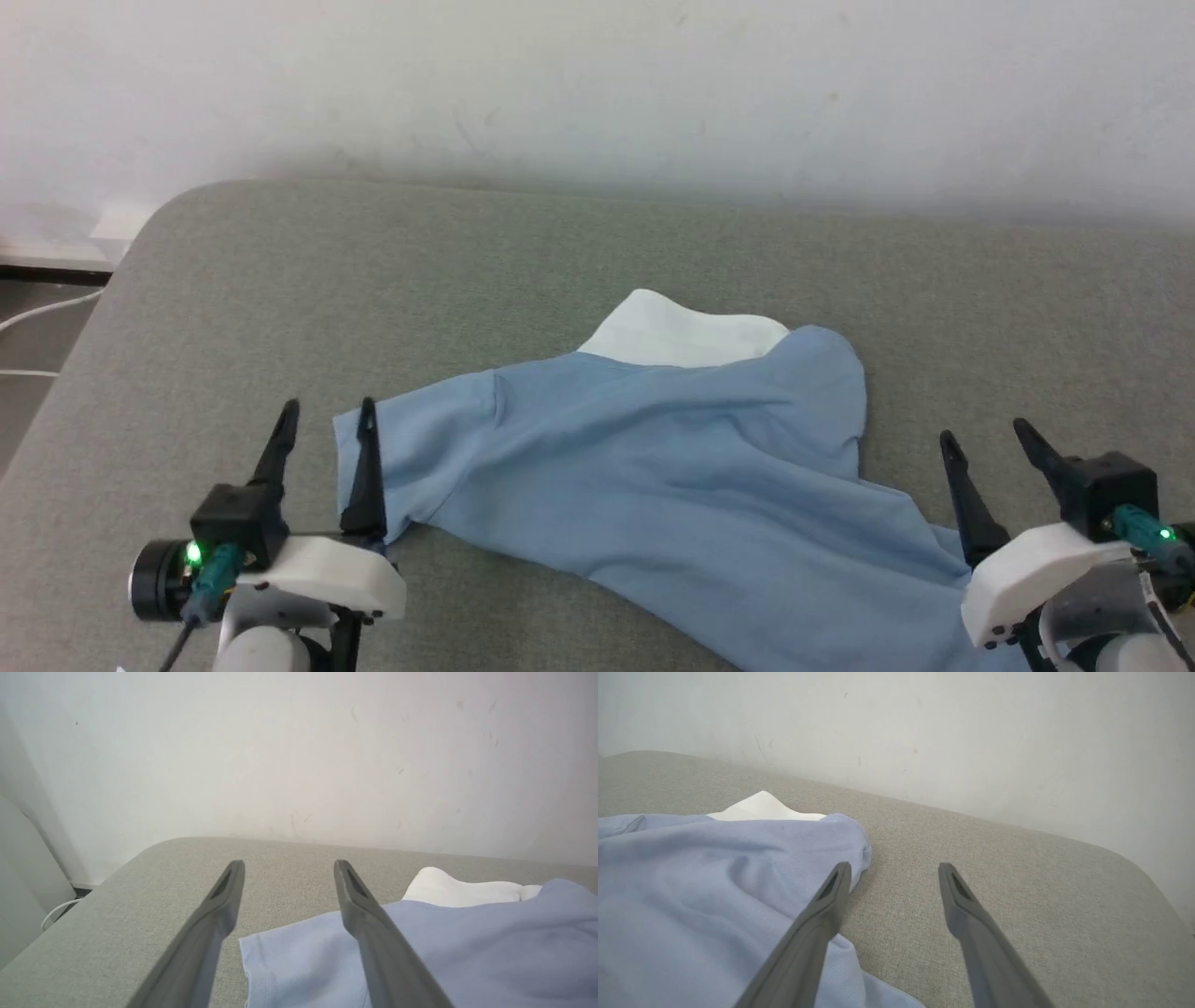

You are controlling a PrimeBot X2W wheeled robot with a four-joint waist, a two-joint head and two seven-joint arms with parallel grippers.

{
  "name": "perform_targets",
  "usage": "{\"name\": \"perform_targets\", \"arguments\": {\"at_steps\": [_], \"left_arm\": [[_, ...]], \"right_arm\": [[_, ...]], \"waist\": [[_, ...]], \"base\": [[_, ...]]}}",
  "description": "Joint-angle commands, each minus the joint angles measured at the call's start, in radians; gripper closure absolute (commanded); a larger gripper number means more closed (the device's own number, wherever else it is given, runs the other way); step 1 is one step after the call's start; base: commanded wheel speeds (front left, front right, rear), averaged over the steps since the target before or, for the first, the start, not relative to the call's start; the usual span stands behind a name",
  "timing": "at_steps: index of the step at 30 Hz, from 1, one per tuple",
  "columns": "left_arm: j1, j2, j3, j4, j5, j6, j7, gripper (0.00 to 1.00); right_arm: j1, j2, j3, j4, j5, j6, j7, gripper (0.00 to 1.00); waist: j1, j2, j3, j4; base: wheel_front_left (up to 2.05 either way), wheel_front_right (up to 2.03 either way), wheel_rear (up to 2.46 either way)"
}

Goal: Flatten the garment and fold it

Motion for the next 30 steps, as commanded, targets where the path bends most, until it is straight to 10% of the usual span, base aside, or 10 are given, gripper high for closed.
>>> {"name": "perform_targets", "arguments": {"at_steps": [1, 16, 25, 26, 27, 30], "left_arm": [[-0.013, 0.003, -0.015, -0.011, 0.024, -0.016, -0.045, 0.00], [0.029, -0.075, -0.080, -0.139, 0.157, -0.067, -0.081, 0.00], [0.007, -0.102, -0.069, -0.135, 0.166, -0.077, -0.081, 0.00], [0.008, -0.103, -0.066, -0.135, 0.166, -0.078, -0.081, 0.00], [0.010, -0.104, -0.063, -0.132, 0.168, -0.078, -0.081, 0.00], [0.015, -0.109, -0.055, -0.129, 0.167, -0.078, -0.081, 0.00]], "right_arm": [[-0.022, -0.017, 0.008, 0.001, 0.019, -0.001, 0.014, 0.00], [-0.267, -0.238, 0.205, 0.236, 0.278, -0.001, 0.499, 0.00], [-0.375, -0.234, 0.241, 0.424, 0.300, -0.001, 0.514, 0.00], [-0.377, -0.230, 0.250, 0.438, 0.303, -0.001, 0.509, 0.66], [-0.380, -0.227, 0.254, 0.447, 0.304, -0.001, 0.495, 1.00], [-0.387, -0.229, 0.248, 0.458, 0.279, -0.001, 0.431, 1.00]], "waist": [[0.0000, 0.0000, -0.011, 0.024], [0.0000, 0.0000, 0.072, 0.166], [0.0000, 0.0000, 0.107, 0.216], [0.0000, 0.0000, 0.105, 0.216], [0.0000, 0.0000, 0.102, 0.213], [0.0000, 0.0000, 0.090, 0.190]], "base": [[0.00, 0.00, 0.00], [0.00, 0.00, 0.00], [0.00, 0.00, 0.00], [0.00, 0.00, 0.00], [0.00, 0.00, 0.00], [0.00, 0.00, 0.00]]}}
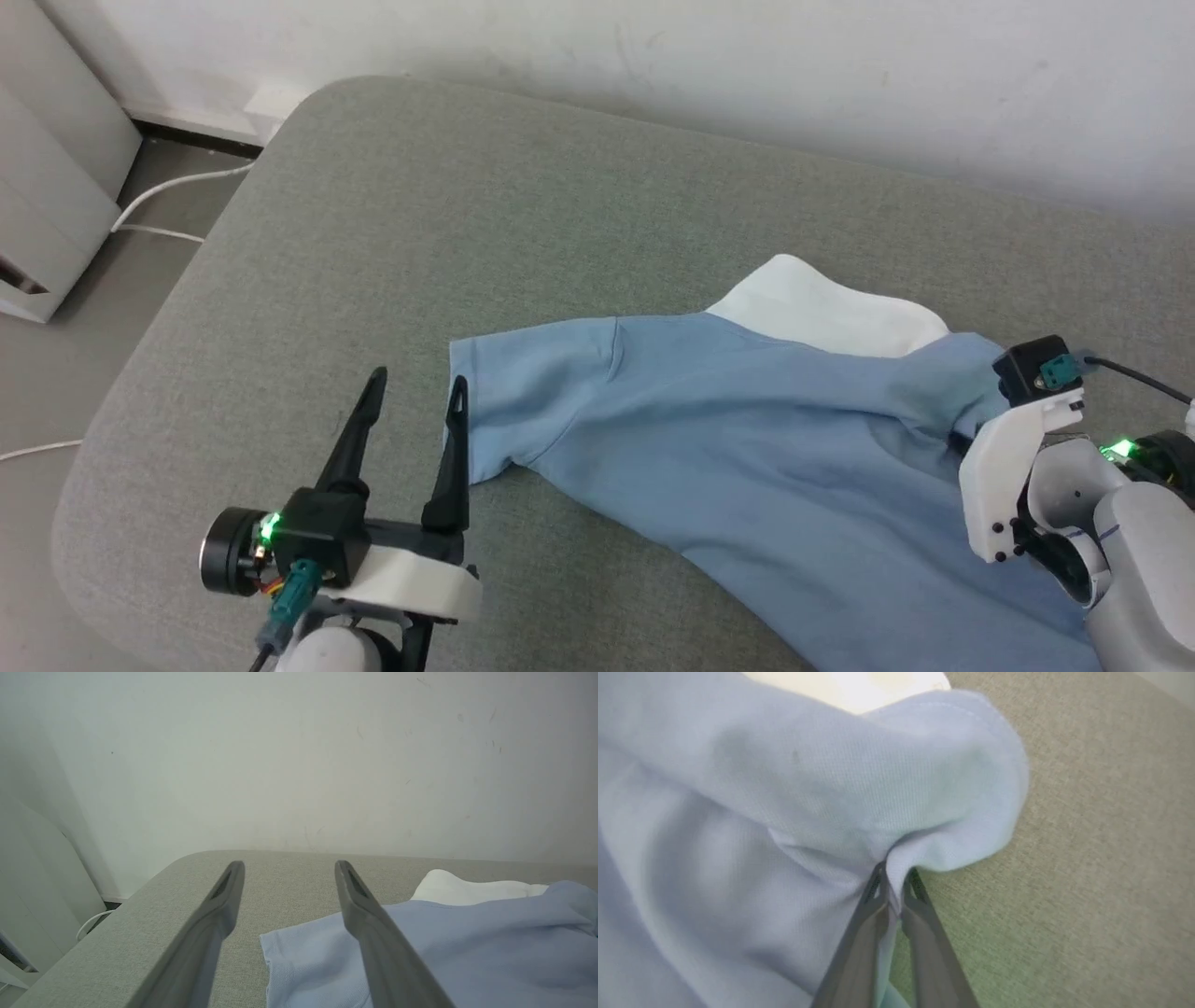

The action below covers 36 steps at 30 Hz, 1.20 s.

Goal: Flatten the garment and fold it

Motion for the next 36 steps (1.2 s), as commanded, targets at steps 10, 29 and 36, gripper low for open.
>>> {"name": "perform_targets", "arguments": {"at_steps": [10, 29, 36], "left_arm": [[0.010, -0.012, 0.025, 0.006, 0.010, -0.026, -0.005, 0.00], [0.000, -0.024, 0.008, 0.021, 0.006, -0.056, -0.005, 0.00], [-0.003, -0.026, 0.012, 0.033, 0.008, -0.058, -0.005, 0.00]], "right_arm": [[0.051, -0.029, -0.184, -0.095, -0.136, -0.001, -0.114, 1.00], [0.073, -0.063, -0.186, -0.094, -0.355, -0.001, -0.014, 1.00], [0.042, -0.041, -0.191, 0.024, -0.355, -0.001, -0.035, 0.00]], "waist": [[-0.0001, 0.0000, -0.080, -0.121], [-0.0001, 0.0000, -0.023, -0.072], [-0.0001, 0.0000, -0.027, -0.078]], "base": [[0.00, 0.00, 0.00], [0.00, 0.00, 0.00], [0.00, 0.00, 0.00]]}}
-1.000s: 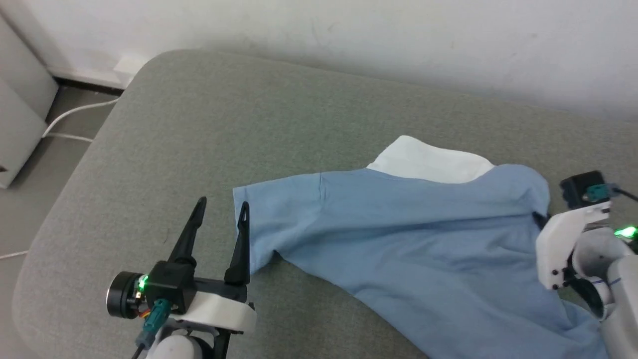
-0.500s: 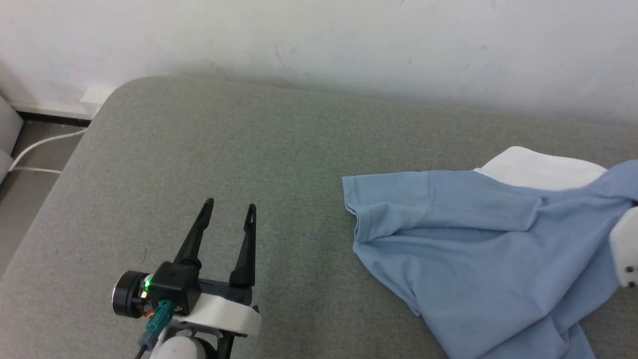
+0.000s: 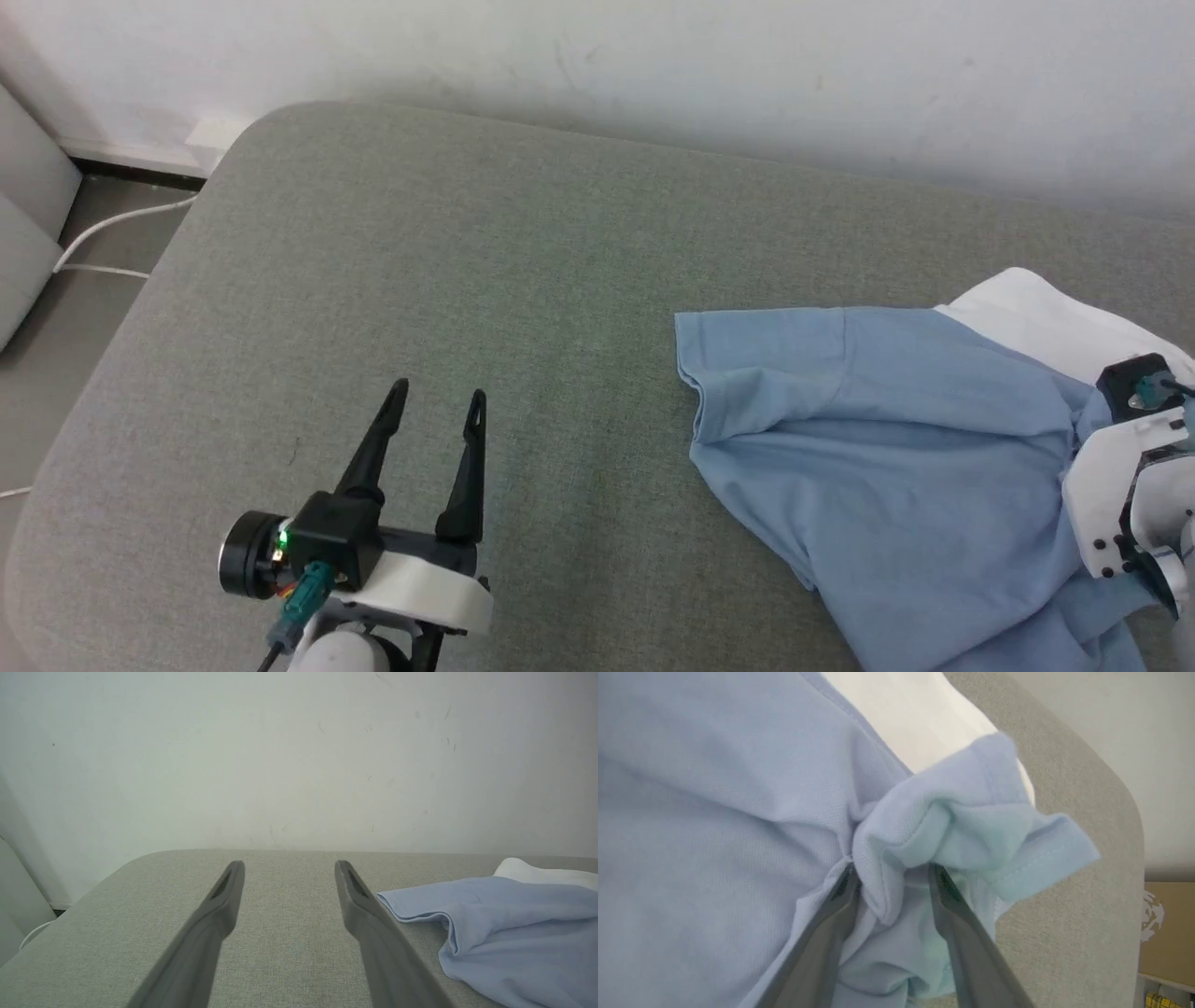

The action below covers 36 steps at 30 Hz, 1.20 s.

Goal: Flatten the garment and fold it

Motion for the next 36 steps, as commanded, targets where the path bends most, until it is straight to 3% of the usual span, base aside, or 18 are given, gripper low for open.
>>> {"name": "perform_targets", "arguments": {"at_steps": [1, 6, 10, 14, 24, 31, 36], "left_arm": [[-0.005, -0.004, 0.002, 0.004, 0.000, -0.005, -0.005, 0.00], [-0.002, -0.004, 0.011, 0.004, -0.001, -0.007, -0.005, 0.00], [0.007, -0.005, 0.022, -0.003, -0.012, -0.005, -0.005, 0.00], [0.013, -0.006, 0.025, -0.005, 0.000, 0.003, -0.005, 0.00], [-0.013, -0.005, -0.004, 0.118, -0.032, -0.019, 0.002, 0.00], [-0.175, 0.058, -0.079, 0.262, -0.025, -0.061, 0.235, 0.00], [-0.354, 0.140, -0.157, 0.323, -0.071, -0.076, 0.459, 0.00]], "right_arm": [[-0.012, 0.008, -0.004, 0.010, -0.005, -0.002, -0.014, 0.00], [-0.018, 0.036, -0.014, -0.009, 0.036, -0.002, -0.078, 0.00], [-0.006, 0.055, -0.047, -0.111, 0.057, -0.002, -0.147, 0.00], [0.027, 0.123, -0.130, -0.249, 0.057, -0.002, -0.241, 0.00], [0.229, 0.294, -0.191, -0.484, 0.038, -0.002, -0.492, 0.00], [0.302, 0.324, -0.198, -0.513, 0.043, -0.002, -0.528, 0.00], [0.293, 0.325, -0.195, -0.521, 0.058, -0.002, -0.523, 0.00]], "waist": [[-0.0001, 0.0000, -0.010, -0.012], [-0.0001, 0.0000, -0.042, -0.059], [-0.0001, 0.0000, -0.070, -0.109], [-0.0001, 0.0000, -0.081, -0.161], [-0.0001, 0.0000, -0.087, -0.262], [-0.0001, 0.0000, -0.043, -0.326], [-0.0001, 0.0000, 0.002, -0.384]], "base": [[0.00, 0.00, 0.00], [0.00, 0.00, 0.00], [0.00, 0.00, 0.00], [0.00, 0.00, 0.00], [0.00, 0.00, 0.00], [0.00, 0.00, 0.00], [0.00, 0.00, 0.00]]}}
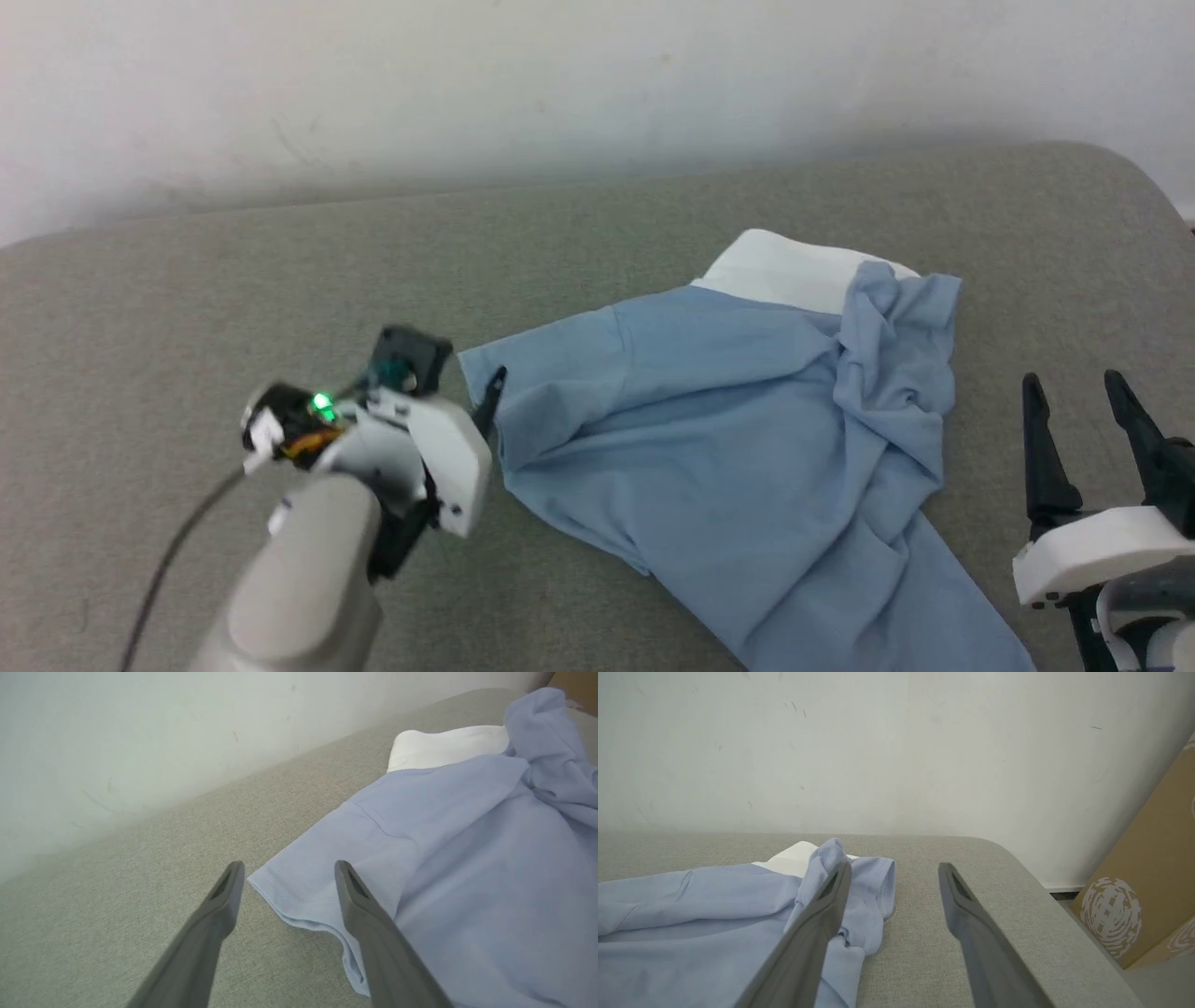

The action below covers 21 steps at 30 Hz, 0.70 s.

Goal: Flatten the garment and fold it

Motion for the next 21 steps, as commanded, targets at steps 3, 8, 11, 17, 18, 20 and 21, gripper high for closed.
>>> {"name": "perform_targets", "arguments": {"at_steps": [3, 8, 11, 17, 18, 20, 21], "left_arm": [[-0.132, 0.071, -0.068, 0.047, -0.092, -0.007, 0.173, 0.00], [-0.284, 0.151, -0.161, 0.113, -0.303, -0.007, 0.410, 0.00], [-0.350, 0.213, -0.208, 0.163, -0.368, -0.007, 0.512, 0.00], [-0.415, 0.273, -0.241, 0.259, -0.397, -0.007, 0.576, 0.00], [-0.417, 0.273, -0.246, 0.269, -0.404, -0.007, 0.579, 0.00], [-0.417, 0.269, -0.254, 0.284, -0.428, -0.007, 0.583, 0.00], [-0.416, 0.266, -0.260, 0.289, -0.445, -0.007, 0.587, 0.00]], "right_arm": [[-0.021, 0.003, 0.004, -0.017, 0.018, -0.001, -0.005, 0.00], [-0.040, 0.003, 0.017, -0.019, 0.034, -0.001, -0.019, 0.00], [-0.050, 0.003, 0.032, -0.007, 0.040, -0.001, -0.031, 0.00], [-0.066, 0.003, 0.047, 0.018, 0.059, -0.001, -0.055, 0.00], [-0.067, 0.003, 0.047, 0.020, 0.061, -0.001, -0.058, 0.00], [-0.069, 0.003, 0.046, 0.023, 0.063, -0.001, -0.061, 0.00], [-0.069, 0.003, 0.044, 0.025, 0.064, -0.001, -0.063, 0.00]], "waist": [[0.0000, 0.0000, 0.071, -0.081], [0.0000, 0.0000, 0.115, -0.133], [0.0000, 0.0000, 0.136, -0.160], [0.0000, 0.0000, 0.172, -0.195], [0.0000, 0.0000, 0.177, -0.197], [0.0000, 0.0000, 0.185, -0.199], [0.0000, 0.0000, 0.189, -0.198]], "base": [[0.00, 0.00, 0.00], [0.00, 0.00, 0.00], [0.00, 0.00, 0.00], [0.00, 0.00, 0.00], [0.00, 0.00, 0.00], [0.00, 0.00, 0.00], [0.00, 0.00, 0.00]]}}
